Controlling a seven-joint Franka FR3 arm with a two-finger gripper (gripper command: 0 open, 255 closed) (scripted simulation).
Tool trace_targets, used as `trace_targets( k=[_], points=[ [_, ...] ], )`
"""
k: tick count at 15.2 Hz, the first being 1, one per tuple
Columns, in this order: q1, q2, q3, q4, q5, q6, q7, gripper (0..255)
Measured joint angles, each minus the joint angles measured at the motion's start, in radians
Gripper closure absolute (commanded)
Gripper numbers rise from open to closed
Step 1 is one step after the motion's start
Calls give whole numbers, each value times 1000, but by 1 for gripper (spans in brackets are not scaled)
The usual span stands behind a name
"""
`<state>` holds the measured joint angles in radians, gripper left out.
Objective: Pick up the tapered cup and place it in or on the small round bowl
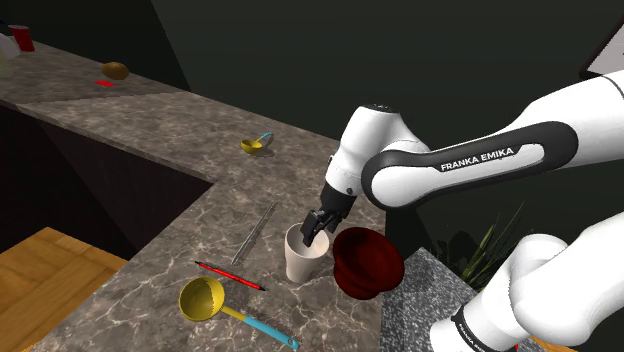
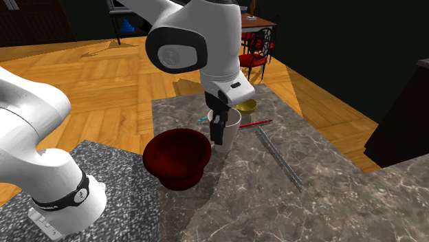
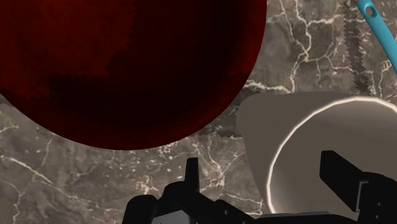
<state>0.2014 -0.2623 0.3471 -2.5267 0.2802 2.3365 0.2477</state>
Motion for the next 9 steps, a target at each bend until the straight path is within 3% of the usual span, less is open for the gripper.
trace_targets(
  k=[3, 4, 9],
  points=[
    [0, 1, 0, 0, 0, 1, 0, 0],
    [0, 1, 0, 0, 0, 1, 0, 255],
    [0, 0, 0, 1, 0, 1, 0, 255]
  ],
)
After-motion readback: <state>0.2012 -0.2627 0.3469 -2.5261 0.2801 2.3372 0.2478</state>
